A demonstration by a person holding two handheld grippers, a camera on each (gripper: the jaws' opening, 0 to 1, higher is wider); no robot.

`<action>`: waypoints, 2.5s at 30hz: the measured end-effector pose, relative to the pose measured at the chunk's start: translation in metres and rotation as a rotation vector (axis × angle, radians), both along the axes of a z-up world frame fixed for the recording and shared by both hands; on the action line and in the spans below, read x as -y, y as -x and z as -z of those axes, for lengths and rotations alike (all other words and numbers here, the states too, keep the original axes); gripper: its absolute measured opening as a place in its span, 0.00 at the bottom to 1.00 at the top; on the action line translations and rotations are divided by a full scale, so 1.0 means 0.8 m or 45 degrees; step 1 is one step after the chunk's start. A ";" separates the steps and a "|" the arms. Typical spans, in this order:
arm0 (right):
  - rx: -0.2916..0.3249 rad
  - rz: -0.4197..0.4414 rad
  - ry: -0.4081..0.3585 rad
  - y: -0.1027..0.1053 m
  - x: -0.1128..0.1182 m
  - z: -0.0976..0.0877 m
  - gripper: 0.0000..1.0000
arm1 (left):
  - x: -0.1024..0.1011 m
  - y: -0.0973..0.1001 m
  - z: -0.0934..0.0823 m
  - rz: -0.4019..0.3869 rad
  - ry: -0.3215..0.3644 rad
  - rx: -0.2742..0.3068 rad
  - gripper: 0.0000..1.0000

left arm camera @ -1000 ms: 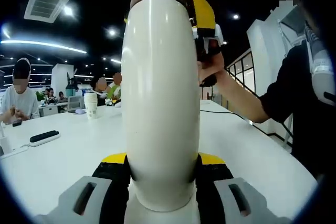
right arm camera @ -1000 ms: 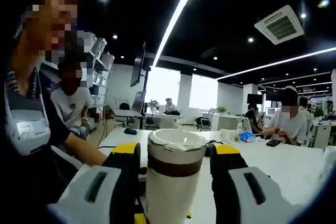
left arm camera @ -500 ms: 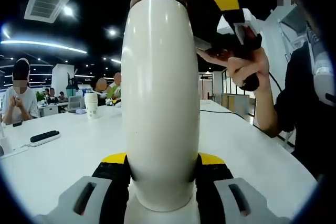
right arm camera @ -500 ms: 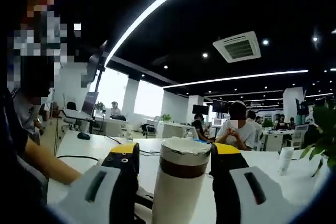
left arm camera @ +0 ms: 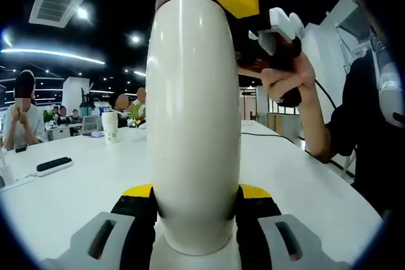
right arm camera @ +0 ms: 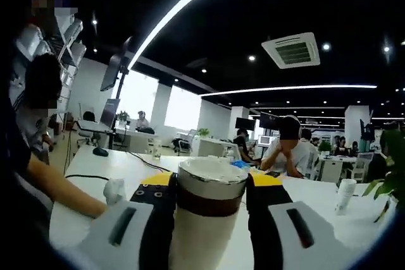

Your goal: Grasp the water cup twist off the cup lid place the cup lid on the table

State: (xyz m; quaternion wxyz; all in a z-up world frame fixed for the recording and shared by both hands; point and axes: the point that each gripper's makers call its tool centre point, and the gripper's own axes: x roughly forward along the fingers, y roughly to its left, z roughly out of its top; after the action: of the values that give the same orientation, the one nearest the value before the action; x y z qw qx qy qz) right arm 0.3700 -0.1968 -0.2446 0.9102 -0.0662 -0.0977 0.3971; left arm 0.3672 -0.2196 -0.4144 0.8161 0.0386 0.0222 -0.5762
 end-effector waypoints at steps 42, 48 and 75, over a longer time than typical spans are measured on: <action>0.010 0.038 -0.049 0.028 -0.006 0.002 0.63 | -0.002 0.003 0.001 0.003 0.000 0.003 0.50; 0.043 0.281 -0.121 0.026 0.011 -0.004 0.62 | -0.002 0.002 0.001 0.001 -0.001 0.004 0.50; -0.045 -0.521 -0.049 0.003 -0.009 0.002 0.47 | -0.004 0.001 0.001 -0.003 0.002 -0.006 0.50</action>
State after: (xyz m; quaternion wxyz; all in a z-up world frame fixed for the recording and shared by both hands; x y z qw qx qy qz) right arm 0.3674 -0.1897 -0.2465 0.8133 -0.0204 -0.1006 0.5727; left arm 0.3664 -0.2162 -0.4153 0.8168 0.0368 0.0238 -0.5753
